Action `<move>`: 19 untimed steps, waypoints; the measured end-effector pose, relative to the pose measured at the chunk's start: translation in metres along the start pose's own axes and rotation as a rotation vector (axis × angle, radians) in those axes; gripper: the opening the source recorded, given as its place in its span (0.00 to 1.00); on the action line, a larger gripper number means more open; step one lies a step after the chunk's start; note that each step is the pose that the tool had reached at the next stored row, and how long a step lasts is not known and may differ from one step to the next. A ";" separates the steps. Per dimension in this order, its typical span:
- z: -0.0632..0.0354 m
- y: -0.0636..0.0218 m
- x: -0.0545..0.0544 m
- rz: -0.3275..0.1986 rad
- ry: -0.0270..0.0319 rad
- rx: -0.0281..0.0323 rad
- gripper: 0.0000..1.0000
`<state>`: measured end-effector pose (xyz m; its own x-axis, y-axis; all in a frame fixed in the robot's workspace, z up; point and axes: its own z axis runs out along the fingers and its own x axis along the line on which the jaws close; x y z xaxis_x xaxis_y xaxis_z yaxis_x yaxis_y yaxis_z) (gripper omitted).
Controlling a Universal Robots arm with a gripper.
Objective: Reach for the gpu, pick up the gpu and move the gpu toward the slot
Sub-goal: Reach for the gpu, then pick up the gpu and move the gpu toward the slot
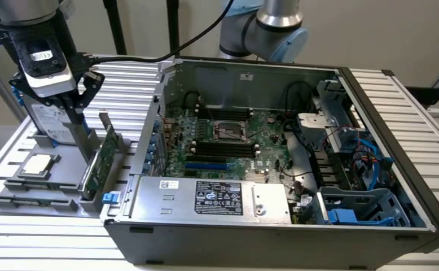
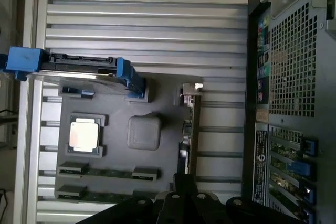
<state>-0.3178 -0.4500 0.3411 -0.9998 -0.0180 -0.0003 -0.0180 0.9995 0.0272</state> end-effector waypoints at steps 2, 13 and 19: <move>0.0000 -0.0001 0.000 0.000 0.0001 0.0001 0.11; 0.0000 -0.0001 0.000 0.000 0.0001 0.0000 0.11; 0.0000 -0.0001 0.000 0.000 0.0001 0.0001 0.24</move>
<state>-0.3177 -0.4501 0.3411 -0.9998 -0.0179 -0.0002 -0.0179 0.9995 0.0271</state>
